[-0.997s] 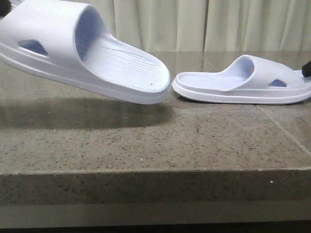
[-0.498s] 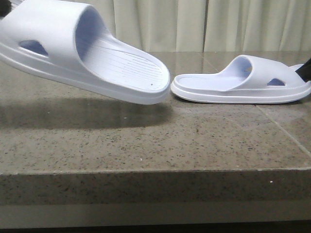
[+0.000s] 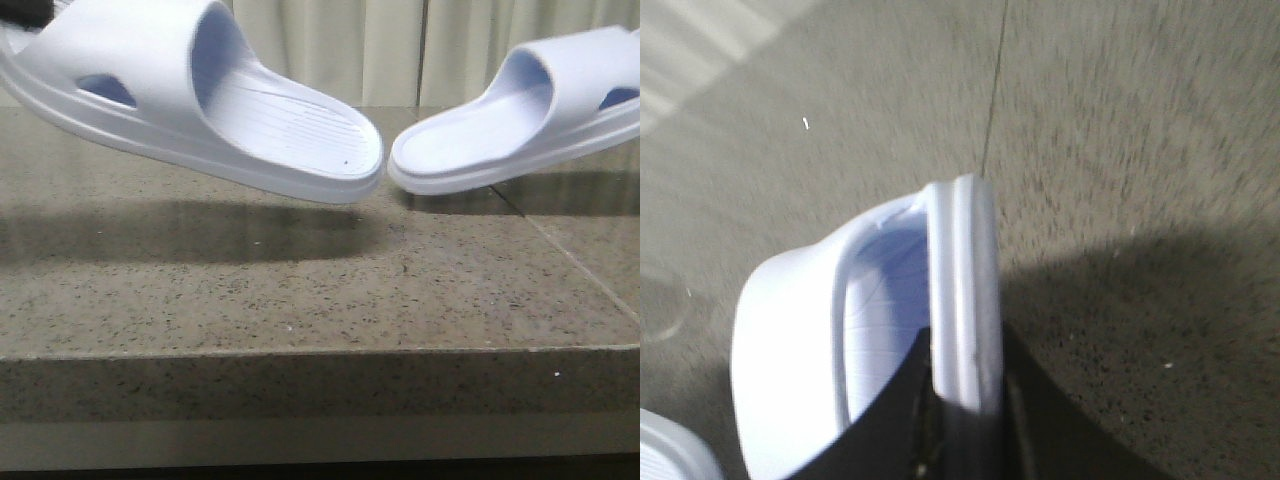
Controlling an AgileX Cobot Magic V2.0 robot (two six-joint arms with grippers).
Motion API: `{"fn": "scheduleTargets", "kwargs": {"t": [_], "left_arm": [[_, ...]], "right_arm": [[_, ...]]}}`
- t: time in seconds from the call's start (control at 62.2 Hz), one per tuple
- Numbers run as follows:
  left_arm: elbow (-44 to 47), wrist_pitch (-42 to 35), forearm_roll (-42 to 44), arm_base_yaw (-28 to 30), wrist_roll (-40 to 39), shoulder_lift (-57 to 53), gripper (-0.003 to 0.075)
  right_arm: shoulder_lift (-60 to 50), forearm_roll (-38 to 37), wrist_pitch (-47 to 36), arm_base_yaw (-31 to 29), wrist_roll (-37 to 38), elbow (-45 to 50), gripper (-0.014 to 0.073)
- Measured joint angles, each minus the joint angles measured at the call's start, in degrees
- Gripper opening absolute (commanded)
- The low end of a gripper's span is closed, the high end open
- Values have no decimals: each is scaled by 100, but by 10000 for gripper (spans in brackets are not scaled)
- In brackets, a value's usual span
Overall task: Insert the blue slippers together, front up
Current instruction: 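Grasp the heel of the other slipper with the right gripper and lift, then move both slippers together, sliding the right-held slipper over the left-held one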
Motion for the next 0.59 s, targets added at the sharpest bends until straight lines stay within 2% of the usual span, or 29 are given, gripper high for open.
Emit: {"fn": "scheduleTargets", "kwargs": {"t": [0.209,0.37,0.595], "left_arm": [[9,-760,-325,-536,-22,0,-20],[9,-971,-479,-823,-43,261,-20],[9,-1050,-598,-948,-46,935,-20]], "right_arm": [[-917,-42,480,-529,364,4,-117],[-1046,-40,807,-477,428,13,-117],[-1046,-53,780,-240,438,253,-117]]}}
